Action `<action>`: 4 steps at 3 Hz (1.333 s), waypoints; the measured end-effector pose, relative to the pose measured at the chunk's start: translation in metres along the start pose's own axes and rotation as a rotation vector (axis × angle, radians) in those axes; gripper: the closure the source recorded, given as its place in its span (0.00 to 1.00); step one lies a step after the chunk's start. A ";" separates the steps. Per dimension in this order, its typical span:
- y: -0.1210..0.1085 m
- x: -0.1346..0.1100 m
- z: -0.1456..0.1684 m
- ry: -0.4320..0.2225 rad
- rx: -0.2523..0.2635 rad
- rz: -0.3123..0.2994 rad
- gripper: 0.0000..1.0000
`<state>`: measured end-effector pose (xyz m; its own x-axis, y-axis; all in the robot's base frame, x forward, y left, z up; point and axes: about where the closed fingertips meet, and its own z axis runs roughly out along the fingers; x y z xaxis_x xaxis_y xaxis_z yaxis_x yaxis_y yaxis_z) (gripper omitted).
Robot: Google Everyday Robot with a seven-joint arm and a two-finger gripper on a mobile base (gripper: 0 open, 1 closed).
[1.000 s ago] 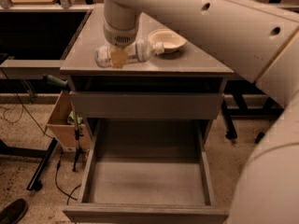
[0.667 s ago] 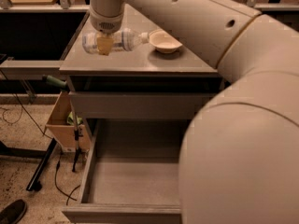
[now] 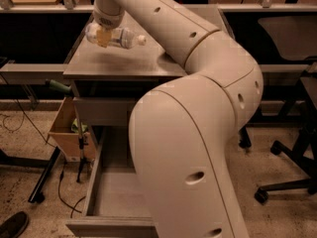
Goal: Pick blue plastic bottle from middle drawer and place on counter
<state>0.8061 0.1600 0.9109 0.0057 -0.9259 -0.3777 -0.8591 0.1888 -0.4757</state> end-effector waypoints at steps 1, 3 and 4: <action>-0.009 0.008 0.018 -0.019 -0.001 0.057 0.50; -0.011 0.022 0.034 0.005 -0.050 0.095 0.04; -0.011 0.023 0.035 0.008 -0.054 0.097 0.00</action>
Offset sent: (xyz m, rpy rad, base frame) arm 0.0432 -0.0144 -0.0270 0.0637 0.0870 -0.0789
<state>0.8332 0.1480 0.8794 -0.0829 -0.9069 -0.4130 -0.8819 0.2597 -0.3934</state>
